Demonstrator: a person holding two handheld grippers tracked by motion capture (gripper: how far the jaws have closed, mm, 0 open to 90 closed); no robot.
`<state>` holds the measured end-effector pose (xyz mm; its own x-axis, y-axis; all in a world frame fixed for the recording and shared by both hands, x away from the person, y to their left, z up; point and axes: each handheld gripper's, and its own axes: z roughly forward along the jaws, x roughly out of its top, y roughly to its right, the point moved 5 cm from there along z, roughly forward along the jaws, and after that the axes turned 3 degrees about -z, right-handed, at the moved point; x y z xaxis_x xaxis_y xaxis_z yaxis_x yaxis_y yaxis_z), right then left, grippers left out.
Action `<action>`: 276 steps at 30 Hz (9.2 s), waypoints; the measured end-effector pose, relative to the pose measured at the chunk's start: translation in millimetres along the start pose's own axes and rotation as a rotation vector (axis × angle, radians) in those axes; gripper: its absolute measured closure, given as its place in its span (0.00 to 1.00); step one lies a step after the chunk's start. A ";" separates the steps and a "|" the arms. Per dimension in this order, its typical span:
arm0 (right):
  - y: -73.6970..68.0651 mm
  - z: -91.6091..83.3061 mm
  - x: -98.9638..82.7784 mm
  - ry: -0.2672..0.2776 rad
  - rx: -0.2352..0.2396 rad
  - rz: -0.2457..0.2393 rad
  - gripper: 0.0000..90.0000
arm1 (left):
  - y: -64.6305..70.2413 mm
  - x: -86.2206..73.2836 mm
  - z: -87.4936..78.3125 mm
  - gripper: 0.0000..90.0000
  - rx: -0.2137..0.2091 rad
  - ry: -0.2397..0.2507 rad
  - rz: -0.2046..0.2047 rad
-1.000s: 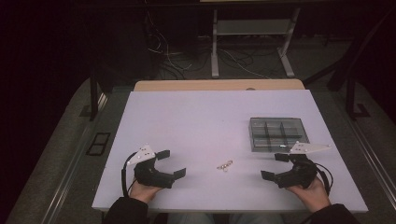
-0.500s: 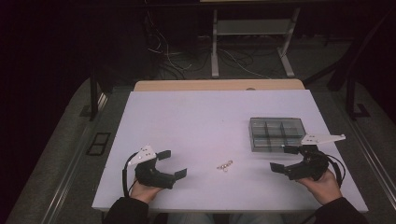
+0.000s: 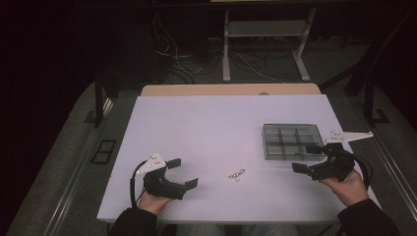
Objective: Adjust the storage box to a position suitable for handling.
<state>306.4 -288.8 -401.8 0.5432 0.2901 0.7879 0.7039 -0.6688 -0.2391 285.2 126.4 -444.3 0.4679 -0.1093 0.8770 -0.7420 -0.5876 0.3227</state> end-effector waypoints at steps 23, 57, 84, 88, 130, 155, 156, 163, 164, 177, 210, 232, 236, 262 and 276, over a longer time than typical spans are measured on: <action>40.3 -16.3 13.9 -0.043 -0.074 0.010 0.00 | -1.8 -0.7 1.3 0.00 0.005 -0.005 -0.005; 118.2 -28.8 9.6 -0.108 -0.205 0.078 0.81 | -2.1 -3.0 3.8 0.00 0.013 -0.025 -0.012; 166.1 -2.1 -8.6 -0.188 -0.319 0.156 0.99 | -1.5 -3.2 5.8 0.00 0.008 -0.027 -0.006; 168.8 1.6 -13.3 -0.195 -0.316 0.173 0.99 | -1.3 -3.2 6.2 0.00 0.006 -0.029 -0.004; 164.4 15.3 -42.7 -0.078 -0.240 0.270 0.99 | -1.1 -1.2 10.0 0.00 0.000 -0.017 -0.005; 131.9 39.2 -36.7 -0.121 -0.155 0.205 0.99 | -4.7 0.3 9.4 0.00 0.022 -0.001 -0.008; 130.5 40.0 -36.8 -0.124 -0.148 0.200 0.99 | -4.8 0.5 9.1 0.00 0.022 0.000 -0.008; 121.8 42.8 -35.9 -0.139 -0.118 0.195 0.99 | -4.3 0.9 8.8 0.00 0.019 0.002 -0.008; 119.7 43.9 -35.3 -0.141 -0.117 0.197 0.99 | -4.3 0.9 8.8 0.00 0.019 0.002 -0.008; 105.5 54.4 -29.3 -0.150 -0.091 0.162 0.99 | -4.5 0.9 9.3 0.00 0.021 0.002 -0.007; 77.2 88.6 -9.8 -0.179 -0.104 0.091 0.99 | -3.5 0.4 11.1 0.00 0.016 -0.006 -0.001; 43.6 127.0 0.8 -0.230 -0.071 0.020 0.99 | -3.1 0.3 11.7 0.00 0.014 -0.008 0.001; 41.1 130.1 1.7 -0.235 -0.071 0.012 0.98 | -3.4 0.5 11.8 0.00 0.012 -0.004 -0.006; 34.8 117.1 4.2 -0.201 -0.020 0.047 0.87 | -4.7 2.3 8.9 0.00 0.005 0.016 -0.021; 32.1 75.1 17.5 -0.088 -0.032 0.071 0.48 | -5.3 2.7 8.3 0.00 0.005 0.017 -0.021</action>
<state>372.8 -253.8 -438.3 0.6304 0.2991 0.7163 0.6479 -0.7110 -0.2733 294.3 122.6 -446.6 0.4751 -0.0827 0.8760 -0.7293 -0.5940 0.3395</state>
